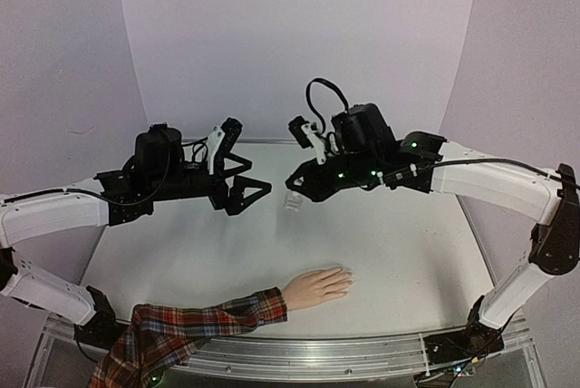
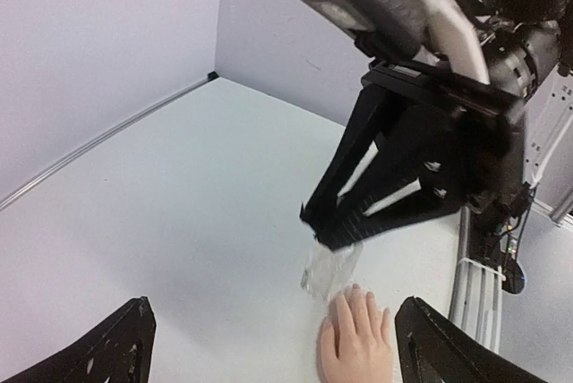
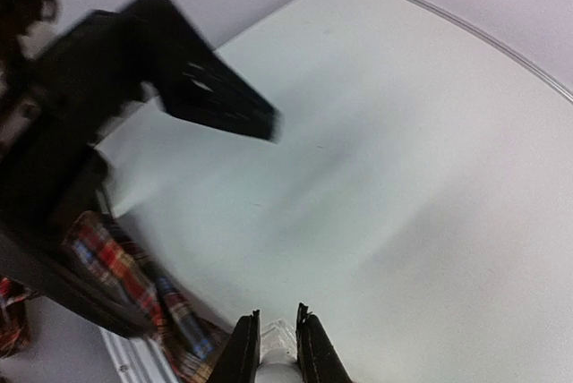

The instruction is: Paint the nails

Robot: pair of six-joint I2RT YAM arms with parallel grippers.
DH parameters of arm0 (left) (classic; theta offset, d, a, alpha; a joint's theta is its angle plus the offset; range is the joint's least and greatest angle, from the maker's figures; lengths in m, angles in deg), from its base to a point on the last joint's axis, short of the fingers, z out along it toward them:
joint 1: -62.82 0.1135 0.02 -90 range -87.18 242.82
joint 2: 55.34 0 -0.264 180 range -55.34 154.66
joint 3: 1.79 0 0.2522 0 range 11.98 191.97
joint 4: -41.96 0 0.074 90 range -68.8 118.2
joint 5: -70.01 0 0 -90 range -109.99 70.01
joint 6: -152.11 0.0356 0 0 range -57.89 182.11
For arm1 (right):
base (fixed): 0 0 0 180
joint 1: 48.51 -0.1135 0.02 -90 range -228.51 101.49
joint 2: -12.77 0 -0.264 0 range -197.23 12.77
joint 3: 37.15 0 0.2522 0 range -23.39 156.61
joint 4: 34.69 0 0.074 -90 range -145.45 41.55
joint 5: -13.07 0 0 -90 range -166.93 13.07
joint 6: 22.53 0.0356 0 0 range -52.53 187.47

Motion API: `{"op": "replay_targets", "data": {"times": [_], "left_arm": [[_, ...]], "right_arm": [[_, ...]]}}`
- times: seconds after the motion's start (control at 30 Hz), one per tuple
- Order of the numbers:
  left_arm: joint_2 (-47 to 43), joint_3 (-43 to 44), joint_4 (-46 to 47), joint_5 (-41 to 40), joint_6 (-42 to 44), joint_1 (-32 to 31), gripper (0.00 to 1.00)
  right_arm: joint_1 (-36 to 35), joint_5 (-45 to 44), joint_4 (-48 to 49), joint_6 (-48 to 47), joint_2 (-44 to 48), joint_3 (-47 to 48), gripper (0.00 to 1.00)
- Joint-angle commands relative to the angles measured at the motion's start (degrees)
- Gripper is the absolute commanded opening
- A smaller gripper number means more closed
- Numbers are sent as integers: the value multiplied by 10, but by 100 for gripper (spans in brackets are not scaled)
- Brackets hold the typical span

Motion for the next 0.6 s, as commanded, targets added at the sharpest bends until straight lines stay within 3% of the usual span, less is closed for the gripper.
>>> {"op": "replay_targets", "data": {"times": [0.0, 0.2, 0.33, 0.57], "left_arm": [[-31, -7, 26, -95, -10, 1, 97], [-47, -19, 28, -132, -16, 1, 96], [-58, -27, 35, -141, -19, 1, 96], [-73, -38, 36, -145, -23, 1, 96]], "right_arm": [[63, -223, 48, 68, 41, -65, 0], [154, -322, 123, 124, 18, -167, 0], [180, -367, 187, 111, -18, -195, 0], [205, -350, 250, 126, -91, -205, 1]]}}
